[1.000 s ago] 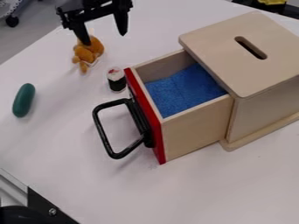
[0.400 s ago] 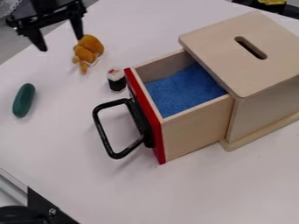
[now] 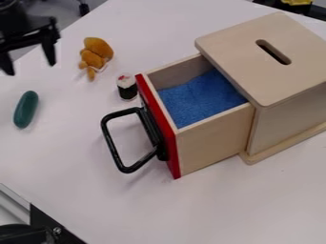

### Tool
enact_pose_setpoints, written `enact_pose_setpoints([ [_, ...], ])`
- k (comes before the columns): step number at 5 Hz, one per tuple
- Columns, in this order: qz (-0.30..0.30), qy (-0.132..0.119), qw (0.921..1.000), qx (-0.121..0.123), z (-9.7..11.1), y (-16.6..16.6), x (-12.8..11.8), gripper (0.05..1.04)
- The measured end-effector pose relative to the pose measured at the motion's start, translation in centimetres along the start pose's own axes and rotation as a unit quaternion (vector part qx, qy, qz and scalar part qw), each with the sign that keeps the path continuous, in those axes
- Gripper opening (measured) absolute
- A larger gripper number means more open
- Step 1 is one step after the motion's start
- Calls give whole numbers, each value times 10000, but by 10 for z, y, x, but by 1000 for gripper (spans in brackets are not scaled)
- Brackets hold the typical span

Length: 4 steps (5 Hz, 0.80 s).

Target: Put the green object in the drawer

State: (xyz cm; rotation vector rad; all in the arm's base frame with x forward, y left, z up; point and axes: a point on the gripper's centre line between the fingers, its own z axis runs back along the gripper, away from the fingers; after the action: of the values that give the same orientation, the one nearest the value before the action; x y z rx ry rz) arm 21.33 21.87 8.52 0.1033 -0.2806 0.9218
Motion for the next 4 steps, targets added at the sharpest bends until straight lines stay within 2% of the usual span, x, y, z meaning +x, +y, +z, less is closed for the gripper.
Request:
enact_pose_setpoints([
  [1, 35, -25, 10000, -2, -2, 19, 1, 999],
  [2, 134, 16, 9997, 185, -12, 29, 1, 999],
  [4, 26, 537, 9965, 643, -52, 41, -13, 999],
])
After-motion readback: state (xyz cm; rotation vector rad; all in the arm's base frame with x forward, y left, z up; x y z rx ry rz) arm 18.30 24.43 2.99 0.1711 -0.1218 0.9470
